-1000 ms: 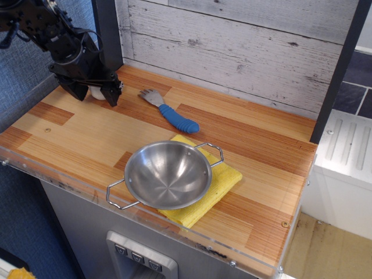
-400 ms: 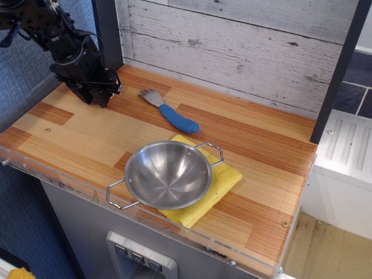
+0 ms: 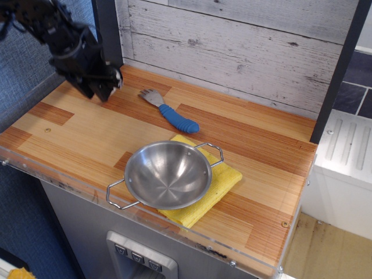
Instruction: Put the onion in the pan
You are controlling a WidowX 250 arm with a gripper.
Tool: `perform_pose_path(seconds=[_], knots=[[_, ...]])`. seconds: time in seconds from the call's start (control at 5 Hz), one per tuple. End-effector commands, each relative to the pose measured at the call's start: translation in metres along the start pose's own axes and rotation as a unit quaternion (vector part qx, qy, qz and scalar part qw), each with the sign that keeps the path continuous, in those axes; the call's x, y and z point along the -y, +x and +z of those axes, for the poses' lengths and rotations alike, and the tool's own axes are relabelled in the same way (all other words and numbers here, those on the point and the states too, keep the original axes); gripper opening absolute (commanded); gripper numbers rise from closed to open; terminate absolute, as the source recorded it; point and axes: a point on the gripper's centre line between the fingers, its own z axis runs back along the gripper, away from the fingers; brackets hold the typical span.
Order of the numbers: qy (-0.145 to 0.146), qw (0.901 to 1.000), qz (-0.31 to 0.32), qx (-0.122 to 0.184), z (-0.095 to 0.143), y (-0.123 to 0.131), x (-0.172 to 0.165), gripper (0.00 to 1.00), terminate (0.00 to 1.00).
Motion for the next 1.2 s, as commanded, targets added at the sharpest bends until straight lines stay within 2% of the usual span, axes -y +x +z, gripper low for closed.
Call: perform_pose_path(seconds=[0.0,0.2,0.4,0.8,1.0], knots=[[0.006,0.9951,-0.052,0.083,0.086,0.029,0.016,0.00,0.00],[-0.011,0.9925,-0.076,0.095,0.108,0.019,0.035,0.00,0.00],[-0.041,0.9872,-0.122,0.095,0.127,0.000,0.068,0.00,0.00],[-0.100,0.9742,-0.193,0.060,0.124,-0.044,0.127,0.00,0.00],[-0.115,0.9710,-0.206,0.040,0.115,-0.062,0.139,0.00,0.00]])
